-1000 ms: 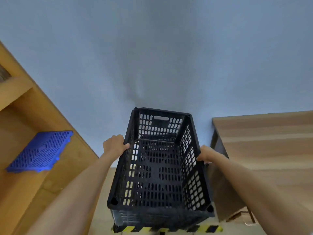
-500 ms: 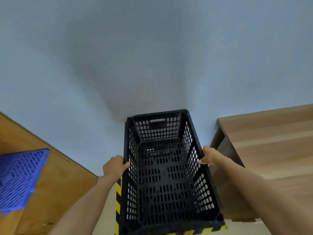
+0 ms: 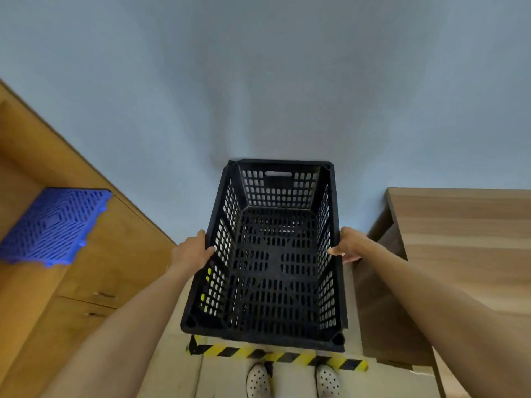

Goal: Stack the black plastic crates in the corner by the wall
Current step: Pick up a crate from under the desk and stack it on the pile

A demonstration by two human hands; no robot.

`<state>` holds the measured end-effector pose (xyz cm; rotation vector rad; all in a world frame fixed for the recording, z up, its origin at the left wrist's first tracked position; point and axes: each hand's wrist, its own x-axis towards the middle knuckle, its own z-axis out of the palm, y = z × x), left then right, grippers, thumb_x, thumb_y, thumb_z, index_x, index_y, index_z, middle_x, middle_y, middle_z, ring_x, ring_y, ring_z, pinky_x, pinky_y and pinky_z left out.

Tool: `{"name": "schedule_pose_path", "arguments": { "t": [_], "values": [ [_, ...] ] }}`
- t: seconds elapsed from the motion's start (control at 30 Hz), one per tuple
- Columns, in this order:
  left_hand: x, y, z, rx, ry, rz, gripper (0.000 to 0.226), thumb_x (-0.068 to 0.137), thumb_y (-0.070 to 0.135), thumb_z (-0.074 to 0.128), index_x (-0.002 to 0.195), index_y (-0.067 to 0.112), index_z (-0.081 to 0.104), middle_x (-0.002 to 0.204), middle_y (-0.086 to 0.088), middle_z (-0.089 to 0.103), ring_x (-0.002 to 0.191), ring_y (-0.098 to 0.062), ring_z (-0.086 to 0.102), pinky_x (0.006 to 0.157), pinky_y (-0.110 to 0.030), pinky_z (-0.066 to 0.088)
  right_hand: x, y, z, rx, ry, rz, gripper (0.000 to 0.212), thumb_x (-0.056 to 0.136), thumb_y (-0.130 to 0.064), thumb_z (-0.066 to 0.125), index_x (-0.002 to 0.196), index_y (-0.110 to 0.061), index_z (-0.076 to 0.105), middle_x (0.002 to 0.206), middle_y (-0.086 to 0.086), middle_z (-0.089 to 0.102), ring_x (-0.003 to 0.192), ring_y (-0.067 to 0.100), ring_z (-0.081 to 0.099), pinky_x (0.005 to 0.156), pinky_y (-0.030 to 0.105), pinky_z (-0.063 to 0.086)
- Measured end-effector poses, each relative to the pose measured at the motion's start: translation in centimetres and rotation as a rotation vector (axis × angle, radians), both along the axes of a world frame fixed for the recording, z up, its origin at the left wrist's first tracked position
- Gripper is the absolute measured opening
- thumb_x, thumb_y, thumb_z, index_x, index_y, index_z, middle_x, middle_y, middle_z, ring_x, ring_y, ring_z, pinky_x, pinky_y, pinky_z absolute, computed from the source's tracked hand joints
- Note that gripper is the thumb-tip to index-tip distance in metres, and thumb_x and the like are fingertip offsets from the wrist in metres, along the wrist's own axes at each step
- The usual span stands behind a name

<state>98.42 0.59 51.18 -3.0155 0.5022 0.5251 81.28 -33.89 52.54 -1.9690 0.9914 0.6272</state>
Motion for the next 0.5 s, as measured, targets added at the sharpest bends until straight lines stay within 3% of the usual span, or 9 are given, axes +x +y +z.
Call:
{"name": "schedule_pose_path", "arguments": {
  "t": [0.1,0.2,0.27,0.33,0.4,0.5],
  "values": [
    [-3.6,1.3,-1.2,-0.057,-0.009,0.107,0.048,0.096,0.046,0.05,0.134,0.019,0.037,0.095,0.0,0.064,0.083,-0.021,0.065,0.073,-0.04,0.059,-0.7,0.0,0.0,-0.004,-0.05,0.038,0.041,0.085,-0.014,0.072,0.114,-0.008,0.043,0.088,0.006,0.055,0.064,0.019,0.063,0.049,0.025,0.054],
    [-7.3,2.1,-1.8,-0.102,-0.019,0.199,0.061,0.097,0.048,0.047,0.146,0.018,0.027,0.129,-0.005,0.058,0.104,-0.026,0.064,0.084,-0.044,0.055,-1.2,-0.2,-0.3,-0.01,-0.108,0.054,0.058,0.084,-0.012,0.073,0.127,-0.008,0.034,0.103,0.01,0.052,0.072,0.021,0.06,0.05,0.027,0.053],
    [-9.5,2.5,-2.2,-0.114,-0.031,0.262,0.07,0.097,0.05,0.047,0.152,0.02,0.016,0.144,-0.006,0.048,0.113,-0.027,0.062,0.088,-0.046,0.053,-1.1,-0.2,-0.3,-0.121,-0.125,0.158,0.082,0.079,-0.02,0.079,0.139,-0.01,0.025,0.123,0.016,0.051,0.101,0.033,0.061,0.076,0.04,0.058],
    [-11.3,3.0,-2.1,-0.115,-0.032,0.319,0.073,0.097,0.048,0.048,0.153,0.022,0.011,0.147,-0.006,0.045,0.115,-0.028,0.06,0.087,-0.046,0.053,-0.8,0.0,-0.2,-0.337,-0.152,0.317,0.102,0.074,-0.027,0.082,0.149,-0.014,0.014,0.146,0.017,0.032,0.128,0.039,0.045,0.1,0.049,0.044],
    [-12.9,3.9,-1.8,-0.13,0.005,0.357,0.071,0.097,0.045,0.05,0.153,0.021,0.014,0.146,-0.008,0.045,0.122,-0.029,0.056,0.09,-0.046,0.051,-0.5,0.9,0.1,-0.532,-0.233,0.46,0.099,0.078,-0.022,0.077,0.151,-0.019,0.011,0.155,0.014,0.016,0.137,0.041,0.031,0.106,0.052,0.037],
    [-14.8,6.0,-1.3,-0.243,0.117,0.386,0.072,0.095,0.038,0.056,0.153,0.015,0.019,0.147,-0.01,0.045,0.129,-0.03,0.049,0.1,-0.046,0.047,0.4,3.9,0.3,-0.615,-0.359,0.691,0.078,0.085,-0.016,0.068,0.148,-0.022,0.023,0.155,0.009,0.019,0.135,0.039,0.031,0.105,0.052,0.037]
  ]
}}
